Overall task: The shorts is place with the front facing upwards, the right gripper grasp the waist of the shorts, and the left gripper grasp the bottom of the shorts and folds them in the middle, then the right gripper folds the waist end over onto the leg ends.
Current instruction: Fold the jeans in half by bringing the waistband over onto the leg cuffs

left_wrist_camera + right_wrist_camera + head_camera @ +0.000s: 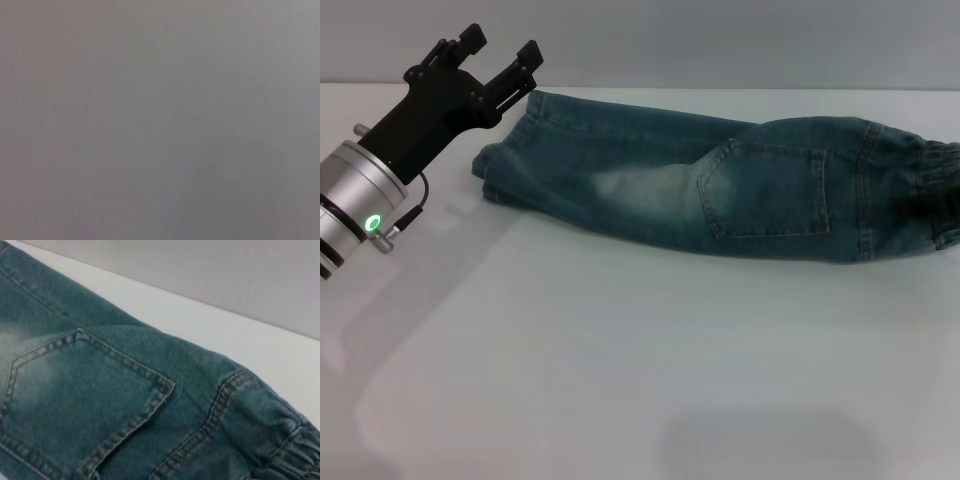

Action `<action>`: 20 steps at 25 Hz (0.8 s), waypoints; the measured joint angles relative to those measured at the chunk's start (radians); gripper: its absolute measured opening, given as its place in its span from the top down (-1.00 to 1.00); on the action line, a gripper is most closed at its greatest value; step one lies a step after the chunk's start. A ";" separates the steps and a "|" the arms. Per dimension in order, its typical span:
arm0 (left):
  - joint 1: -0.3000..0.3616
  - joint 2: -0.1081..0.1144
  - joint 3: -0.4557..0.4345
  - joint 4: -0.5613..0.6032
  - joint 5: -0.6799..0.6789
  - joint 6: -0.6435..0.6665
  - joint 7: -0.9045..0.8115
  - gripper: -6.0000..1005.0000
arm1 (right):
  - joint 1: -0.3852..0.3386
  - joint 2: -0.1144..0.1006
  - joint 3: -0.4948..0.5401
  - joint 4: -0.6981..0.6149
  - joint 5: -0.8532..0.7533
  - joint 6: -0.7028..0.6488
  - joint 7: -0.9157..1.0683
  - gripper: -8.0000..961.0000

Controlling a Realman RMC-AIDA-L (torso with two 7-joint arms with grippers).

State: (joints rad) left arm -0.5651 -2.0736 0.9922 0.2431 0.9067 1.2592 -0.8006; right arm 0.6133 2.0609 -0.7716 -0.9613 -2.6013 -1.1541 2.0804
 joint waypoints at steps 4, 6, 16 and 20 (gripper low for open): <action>0.000 0.000 -0.001 -0.004 -0.005 -0.011 0.003 -0.66 | -0.007 0.004 -0.003 0.015 0.010 0.019 -0.022 -0.48; 0.000 0.000 0.001 -0.009 -0.011 -0.012 0.008 -0.66 | -0.007 0.004 -0.008 0.019 0.011 0.019 -0.022 -0.33; -0.009 0.000 0.060 -0.011 -0.009 -0.013 0.026 -0.66 | -0.027 0.005 -0.009 -0.041 0.014 -0.067 -0.023 0.53; -0.032 -0.003 0.154 -0.025 -0.013 -0.017 0.078 -0.65 | -0.072 0.010 -0.009 -0.164 0.059 -0.205 -0.015 0.79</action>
State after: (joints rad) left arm -0.5974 -2.0768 1.1460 0.2184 0.8936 1.2424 -0.7226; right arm 0.5410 2.0706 -0.7804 -1.1256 -2.5427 -1.3594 2.0656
